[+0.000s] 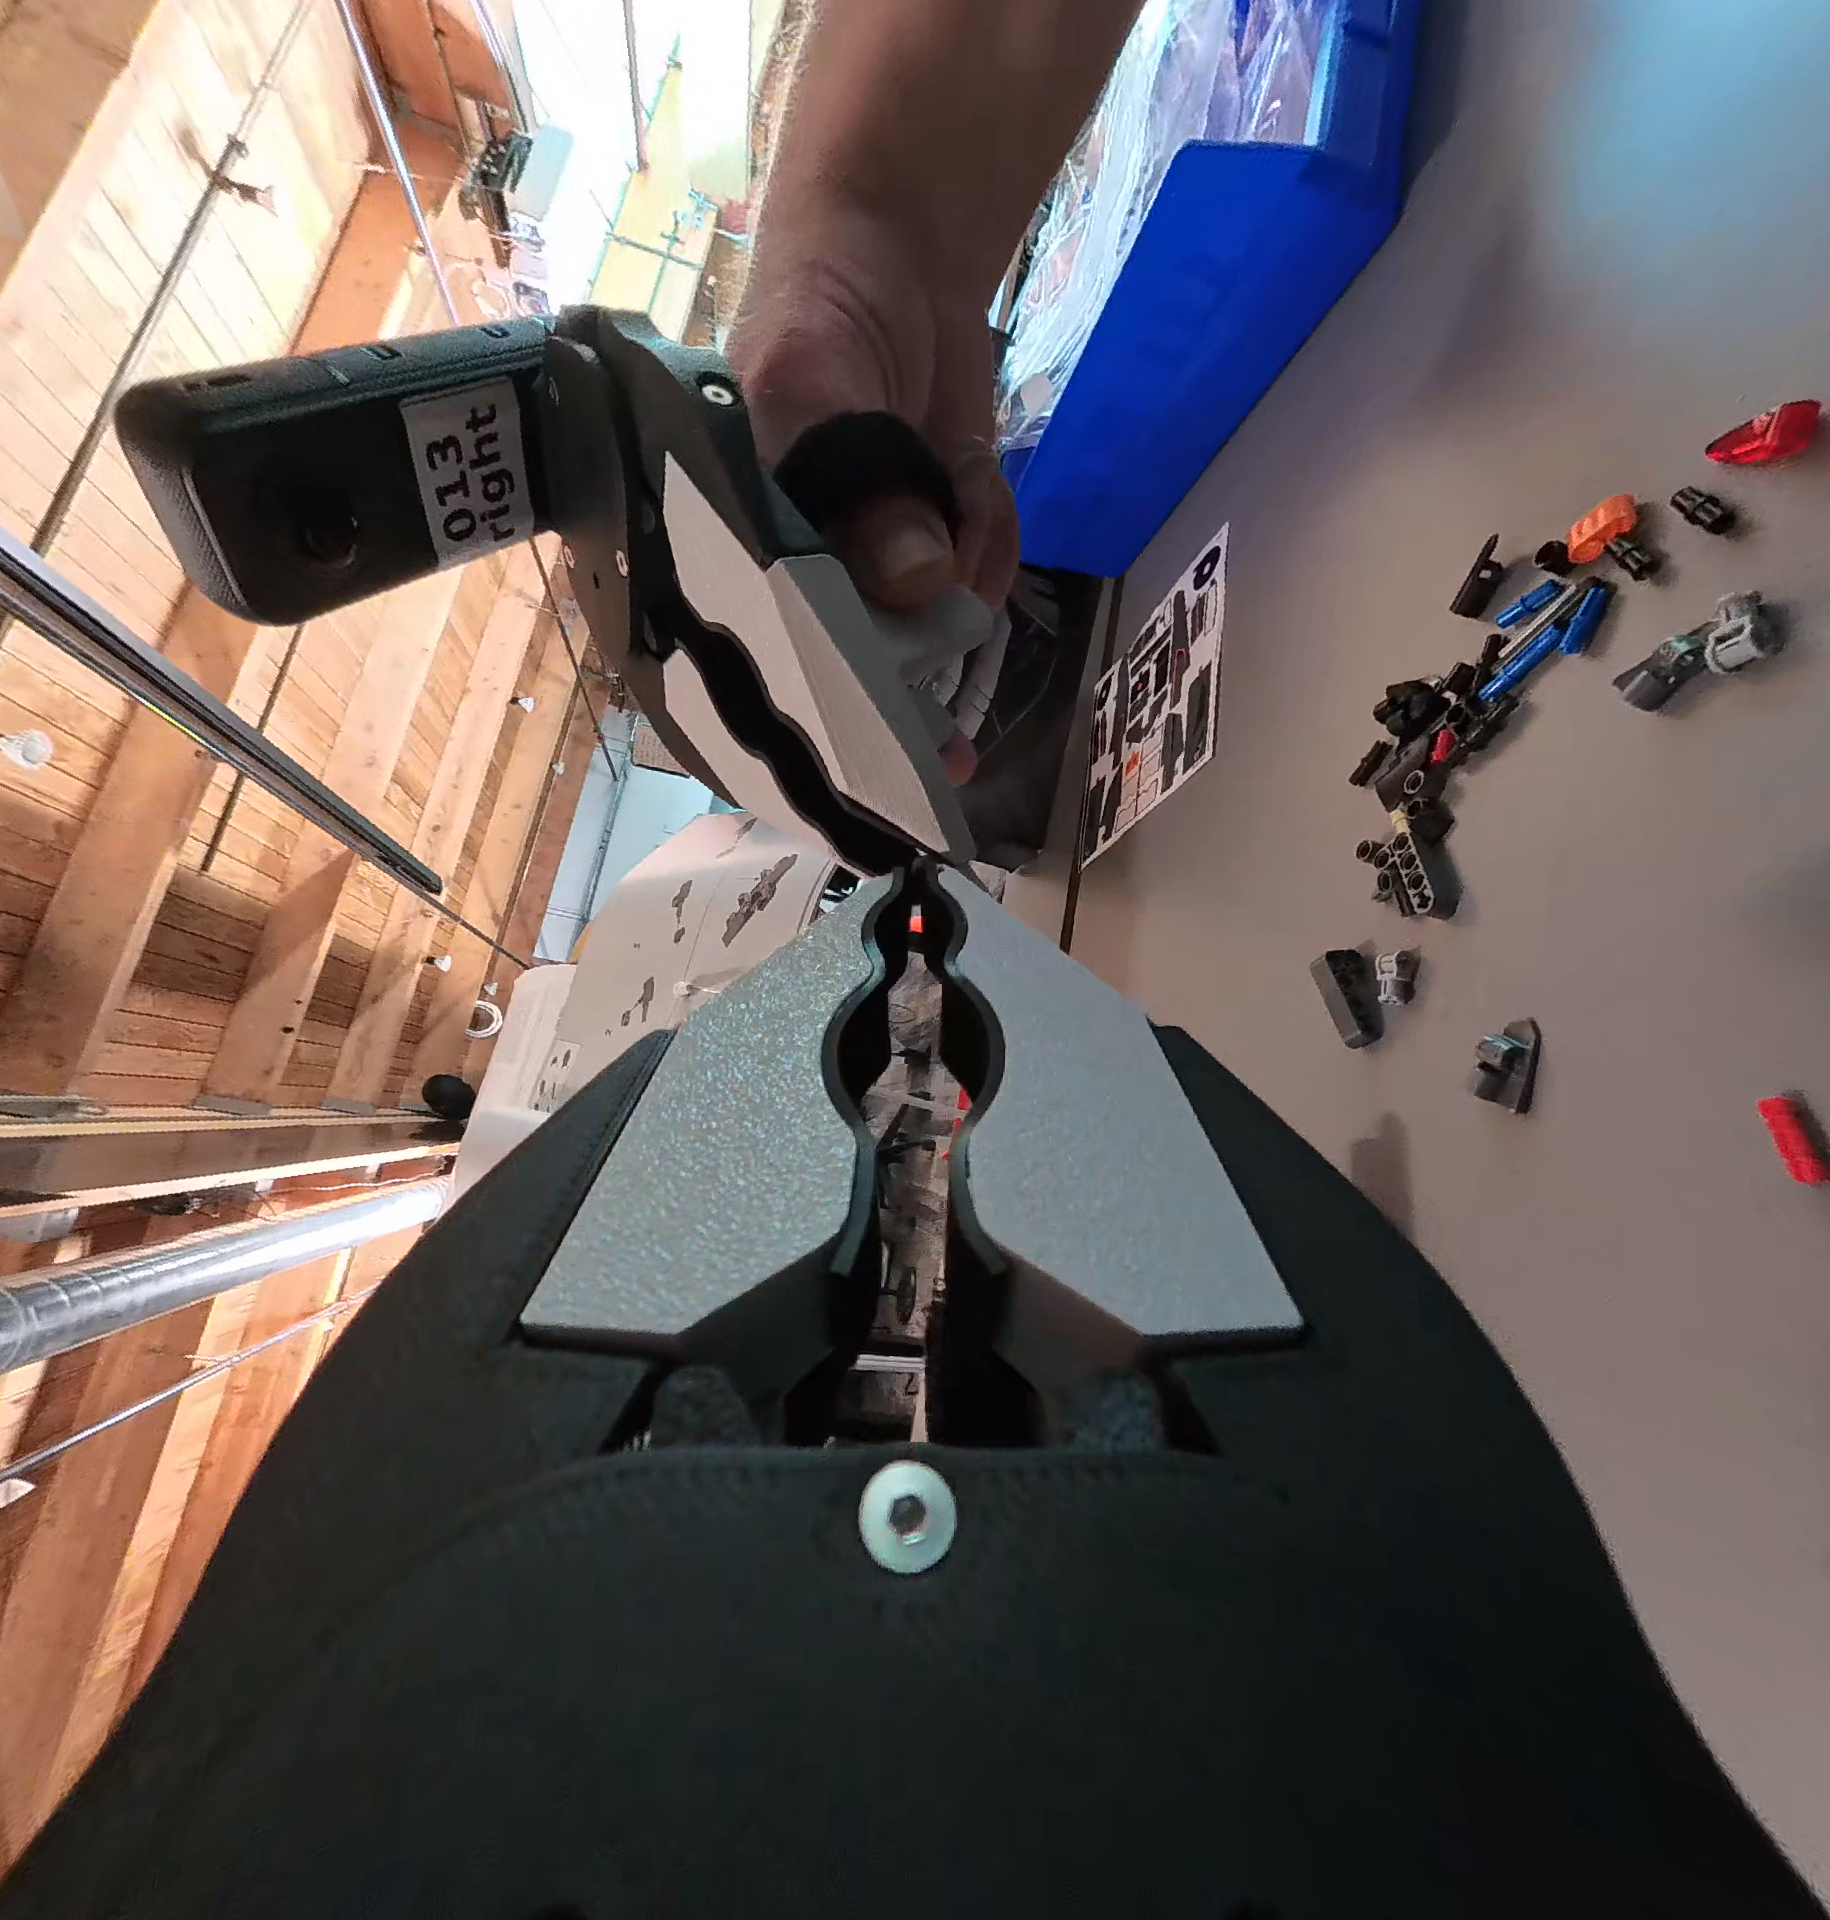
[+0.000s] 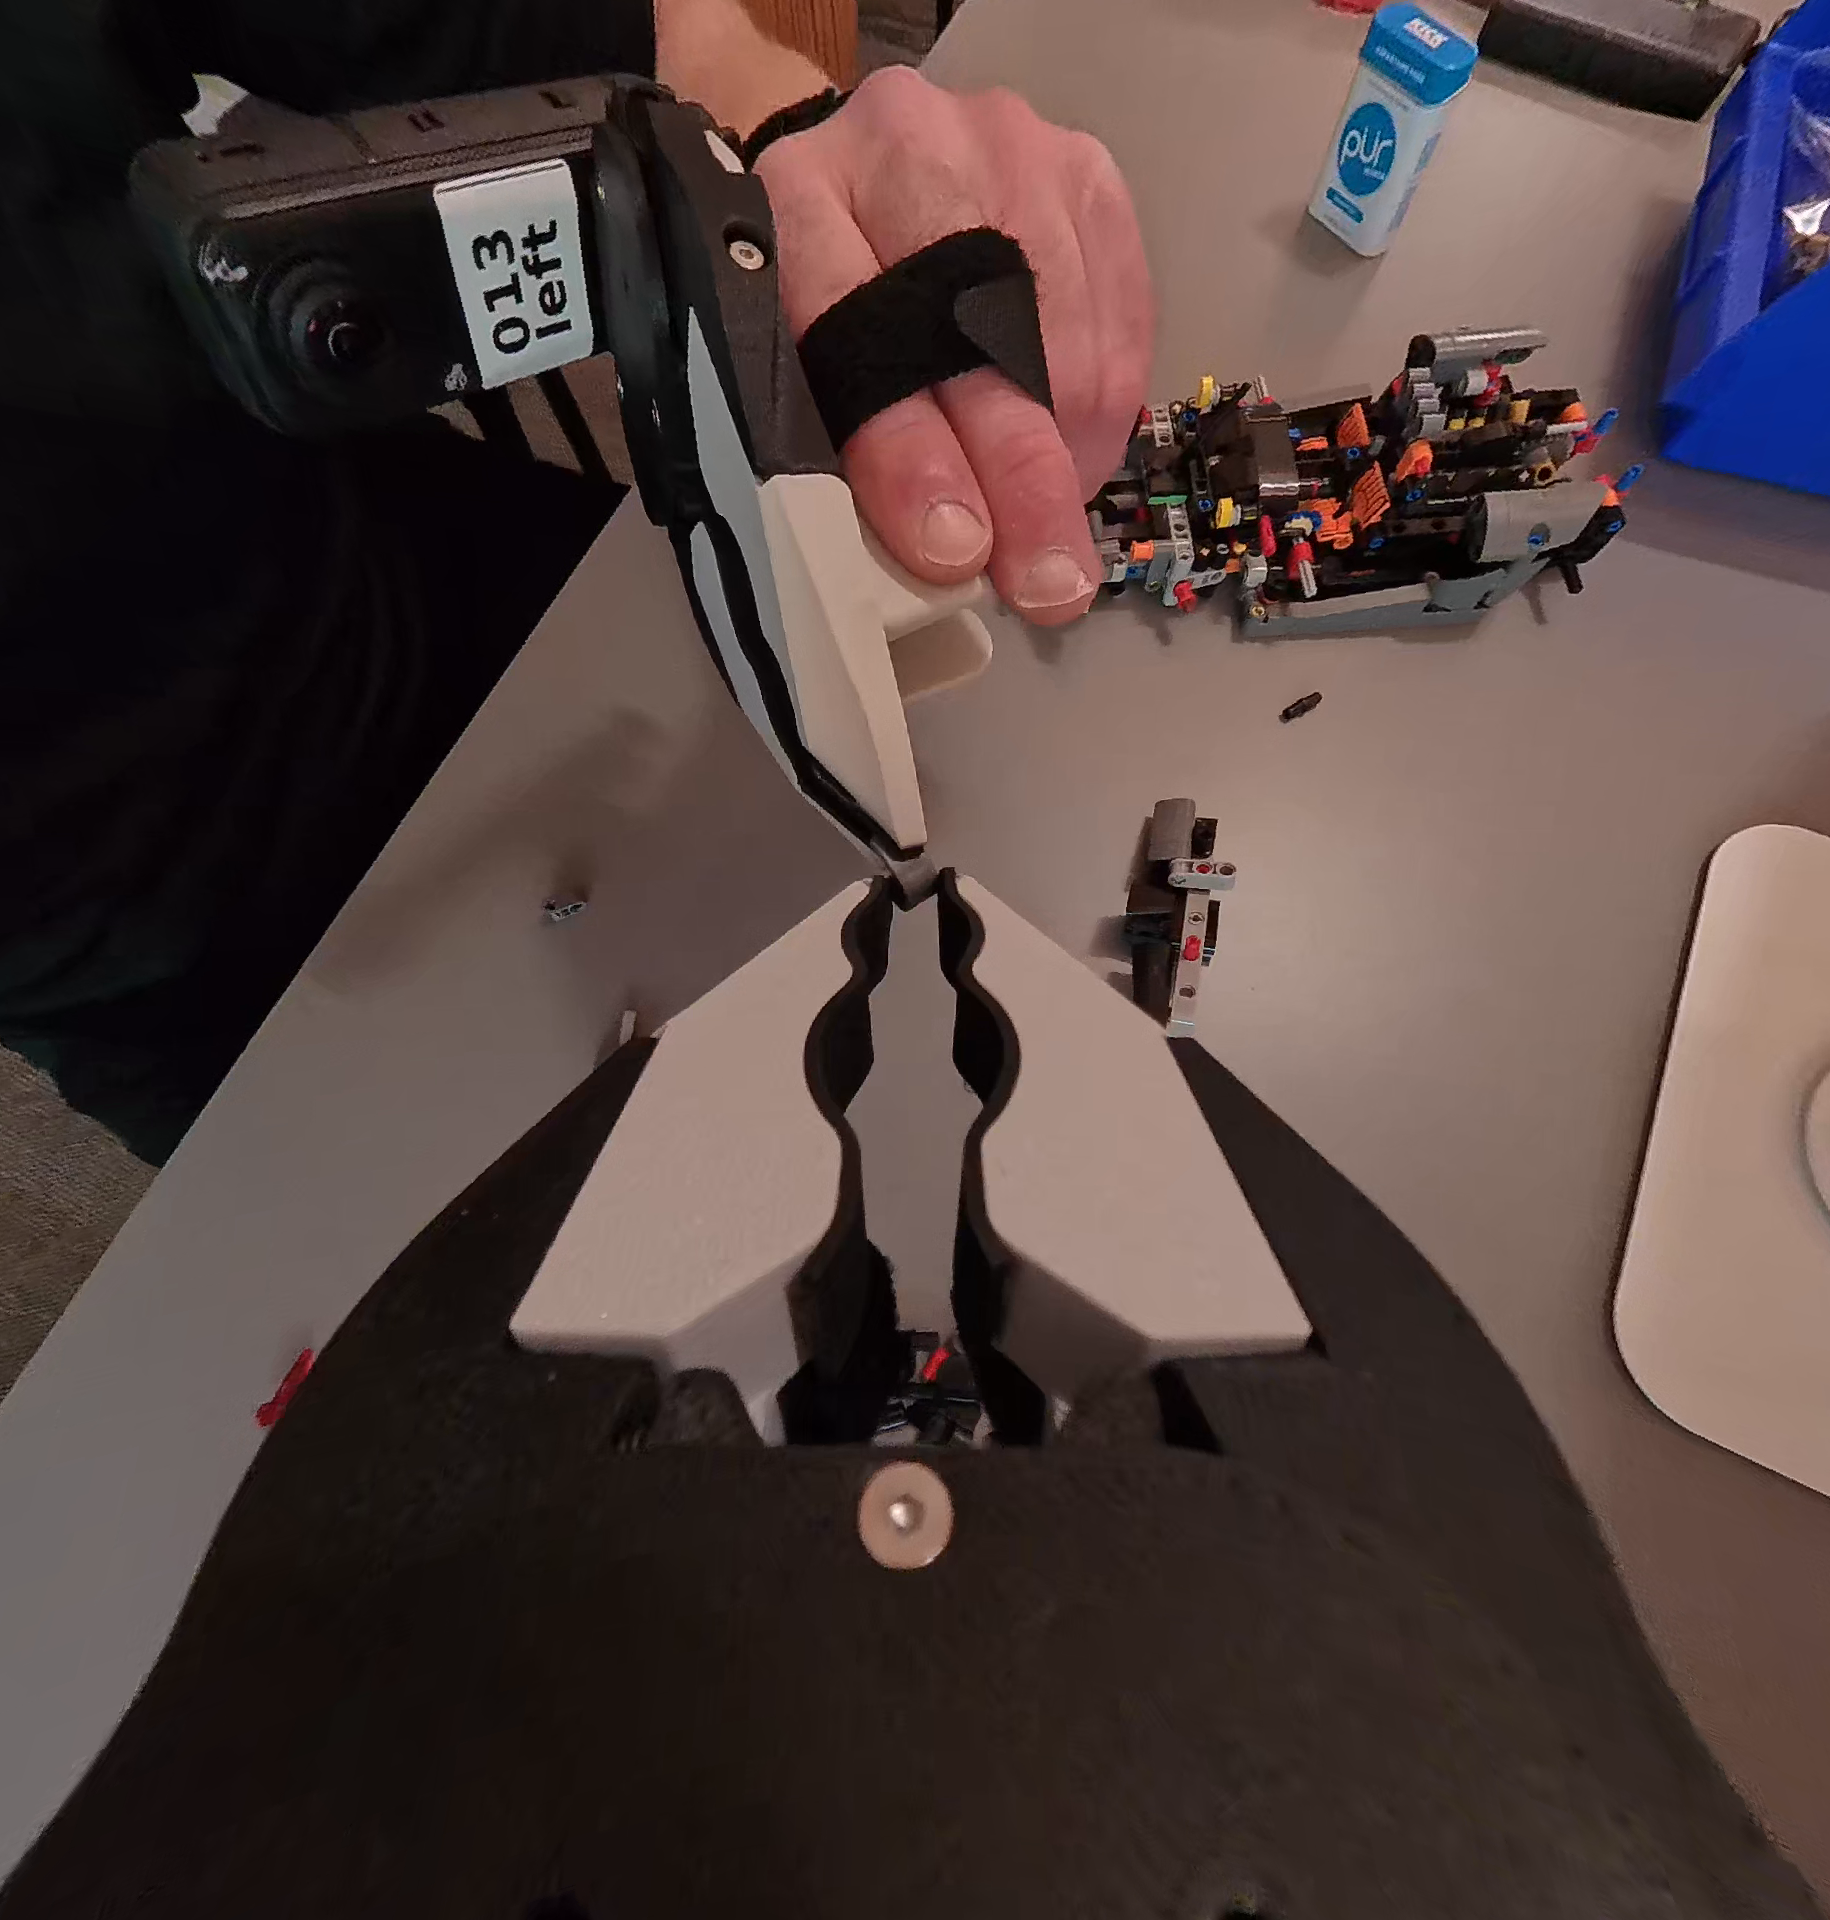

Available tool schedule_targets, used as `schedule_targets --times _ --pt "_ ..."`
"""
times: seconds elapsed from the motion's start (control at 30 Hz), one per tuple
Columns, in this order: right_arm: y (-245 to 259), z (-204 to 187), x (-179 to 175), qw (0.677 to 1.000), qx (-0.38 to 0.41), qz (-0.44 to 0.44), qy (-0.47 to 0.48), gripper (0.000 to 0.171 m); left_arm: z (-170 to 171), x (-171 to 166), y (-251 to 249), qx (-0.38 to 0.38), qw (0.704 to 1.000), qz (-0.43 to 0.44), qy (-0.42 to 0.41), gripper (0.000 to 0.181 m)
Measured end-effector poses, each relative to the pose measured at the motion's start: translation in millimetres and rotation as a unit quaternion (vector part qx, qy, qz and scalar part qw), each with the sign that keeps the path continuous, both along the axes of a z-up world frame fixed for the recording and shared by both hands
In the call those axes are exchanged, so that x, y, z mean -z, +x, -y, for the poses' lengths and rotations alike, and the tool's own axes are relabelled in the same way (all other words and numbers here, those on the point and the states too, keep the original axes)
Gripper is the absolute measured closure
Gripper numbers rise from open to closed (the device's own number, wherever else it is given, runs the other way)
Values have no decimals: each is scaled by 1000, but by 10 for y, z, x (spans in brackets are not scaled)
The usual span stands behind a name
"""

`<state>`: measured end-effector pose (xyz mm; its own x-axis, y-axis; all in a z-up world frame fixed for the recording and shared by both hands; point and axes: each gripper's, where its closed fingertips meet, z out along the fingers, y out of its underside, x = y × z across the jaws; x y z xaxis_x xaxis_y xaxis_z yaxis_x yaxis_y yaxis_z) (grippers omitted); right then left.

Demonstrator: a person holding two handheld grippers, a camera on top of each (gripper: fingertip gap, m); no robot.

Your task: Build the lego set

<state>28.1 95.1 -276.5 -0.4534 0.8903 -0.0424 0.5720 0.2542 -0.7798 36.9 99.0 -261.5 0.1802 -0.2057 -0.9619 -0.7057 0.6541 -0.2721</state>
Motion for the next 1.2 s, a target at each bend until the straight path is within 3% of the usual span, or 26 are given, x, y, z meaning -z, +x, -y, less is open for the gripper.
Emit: schedule_targets --times 0.13,0.23,0.37,0.5,0.73,1.0,1.2 --pt "-11 -33 -49 1000 16 -11 -12 164 -17 -39 -13 -12 1000 4 19 181" --pt "-6 -201 -111 997 67 -23 8 148 -66 -73 -69 -26 999 17 22 181" --pt "269 -302 -138 989 132 -12 61 149 -146 -18 -176 -49 999 7 19 181" --pt "619 47 267 981 152 54 109 145 -249 107 -289 -66 998 -4 17 181" --pt "793 700 1133 968 142 107 177 138 -315 229 -315 -75 997 -4 20 181" --pt "730 910 1472 973 169 108 114 140 -292 296 -264 -68 998 -9 14 181" --pt "676 911 1535 975 170 102 96 155 -296 329 -257 -66 998 -9 9 181"
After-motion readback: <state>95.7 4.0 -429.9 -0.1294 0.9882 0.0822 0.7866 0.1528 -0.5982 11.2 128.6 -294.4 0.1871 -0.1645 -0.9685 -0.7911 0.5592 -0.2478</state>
